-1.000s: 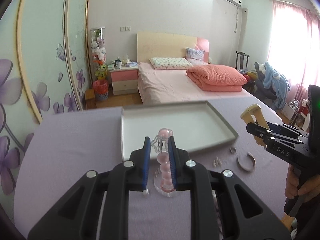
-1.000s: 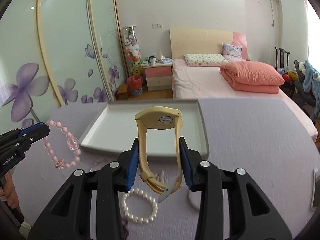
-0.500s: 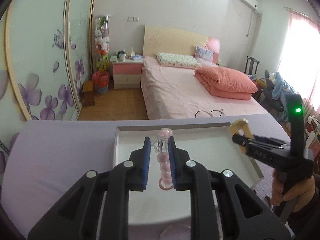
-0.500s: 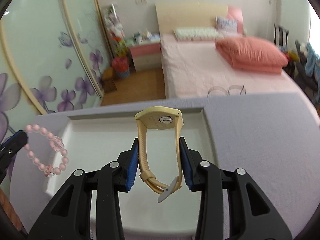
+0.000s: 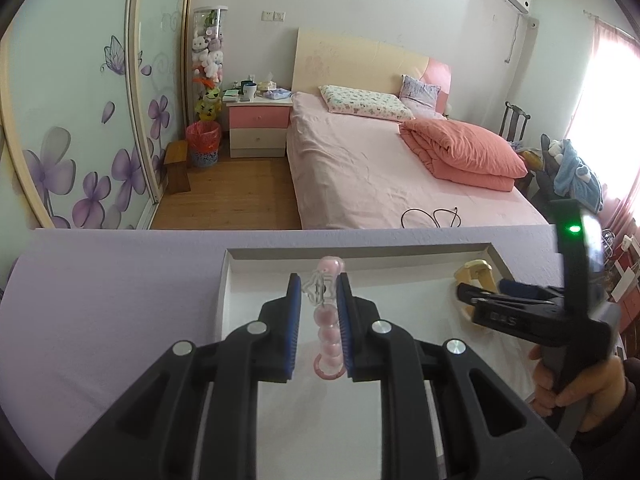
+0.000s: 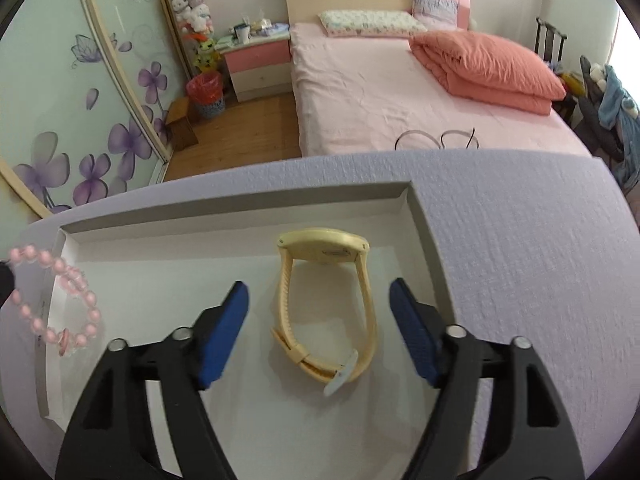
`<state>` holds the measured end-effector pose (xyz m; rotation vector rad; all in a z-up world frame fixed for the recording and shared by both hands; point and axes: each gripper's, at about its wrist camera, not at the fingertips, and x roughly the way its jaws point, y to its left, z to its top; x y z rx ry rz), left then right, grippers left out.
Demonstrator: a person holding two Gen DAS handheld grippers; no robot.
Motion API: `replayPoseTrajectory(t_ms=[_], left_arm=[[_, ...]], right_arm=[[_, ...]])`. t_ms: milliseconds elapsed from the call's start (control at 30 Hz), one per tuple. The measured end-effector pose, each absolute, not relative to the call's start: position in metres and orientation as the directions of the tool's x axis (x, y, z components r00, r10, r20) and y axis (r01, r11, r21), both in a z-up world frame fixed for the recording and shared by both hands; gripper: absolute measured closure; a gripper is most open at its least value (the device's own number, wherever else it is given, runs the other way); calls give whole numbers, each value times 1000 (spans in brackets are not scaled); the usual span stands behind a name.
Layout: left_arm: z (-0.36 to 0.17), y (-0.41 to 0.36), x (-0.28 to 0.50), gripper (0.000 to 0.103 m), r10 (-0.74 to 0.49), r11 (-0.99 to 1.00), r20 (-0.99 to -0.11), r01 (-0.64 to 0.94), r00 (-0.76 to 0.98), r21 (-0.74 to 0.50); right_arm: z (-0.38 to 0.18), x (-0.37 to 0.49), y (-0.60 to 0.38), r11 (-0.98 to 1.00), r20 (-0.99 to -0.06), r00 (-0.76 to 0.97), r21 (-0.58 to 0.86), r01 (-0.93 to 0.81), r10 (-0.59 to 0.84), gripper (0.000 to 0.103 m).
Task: Organize jewelry
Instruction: 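Lower the pink bracelet into the grey tray and open the left gripper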
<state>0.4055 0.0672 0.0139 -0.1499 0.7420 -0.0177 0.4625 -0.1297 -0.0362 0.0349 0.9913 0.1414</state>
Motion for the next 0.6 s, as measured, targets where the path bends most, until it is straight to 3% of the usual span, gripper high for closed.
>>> replayPoseTrajectory(t_ms=[300, 600], left_arm=[[13, 62, 419, 85, -115, 981, -664, -19, 739, -191], [-6, 71, 435, 85, -46, 984, -710, -93, 703, -155]], right_arm=[[-24, 458, -143, 985, -802, 575, 106, -137, 166, 23], [-29, 455, -143, 986, -797, 585, 71, -154, 149, 23]])
